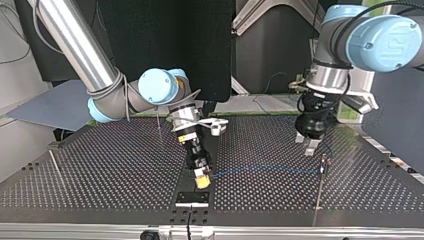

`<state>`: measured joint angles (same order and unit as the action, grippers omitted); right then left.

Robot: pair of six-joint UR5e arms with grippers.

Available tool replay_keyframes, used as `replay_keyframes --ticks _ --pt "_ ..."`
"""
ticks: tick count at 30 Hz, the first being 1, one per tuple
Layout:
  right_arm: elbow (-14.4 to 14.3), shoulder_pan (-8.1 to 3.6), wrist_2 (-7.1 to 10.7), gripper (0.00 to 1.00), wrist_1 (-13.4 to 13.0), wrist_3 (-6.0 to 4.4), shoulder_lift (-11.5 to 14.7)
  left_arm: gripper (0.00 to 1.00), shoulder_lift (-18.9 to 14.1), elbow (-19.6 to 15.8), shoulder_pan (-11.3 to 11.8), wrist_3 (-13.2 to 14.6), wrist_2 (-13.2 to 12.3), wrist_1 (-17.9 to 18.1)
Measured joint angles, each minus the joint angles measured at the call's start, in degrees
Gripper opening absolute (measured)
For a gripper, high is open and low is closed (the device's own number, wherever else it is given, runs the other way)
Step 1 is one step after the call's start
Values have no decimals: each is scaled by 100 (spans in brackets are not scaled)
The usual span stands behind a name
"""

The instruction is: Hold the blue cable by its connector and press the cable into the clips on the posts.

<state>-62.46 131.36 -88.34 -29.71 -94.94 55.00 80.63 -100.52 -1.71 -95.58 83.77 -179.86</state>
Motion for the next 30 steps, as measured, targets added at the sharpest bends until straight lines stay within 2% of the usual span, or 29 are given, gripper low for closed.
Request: replay_keyframes --ticks 5,9,18,22,30 --pt "0 0 -7 0 -6 0 -7 100 87 186 -103 -175 4 117" --pt "0 -1 -9 0 -9 3 -8 100 230 328 -197 -186 121 153" --pt "0 -16 -6 0 -10 5 -18 100 708 554 -391 9 542 247" --pt "0 -24 -2 0 -10 7 -25 100 887 633 -454 41 754 394" --pt "0 -39 -1 0 -10 9 -29 100 953 738 -536 -42 1030 766"
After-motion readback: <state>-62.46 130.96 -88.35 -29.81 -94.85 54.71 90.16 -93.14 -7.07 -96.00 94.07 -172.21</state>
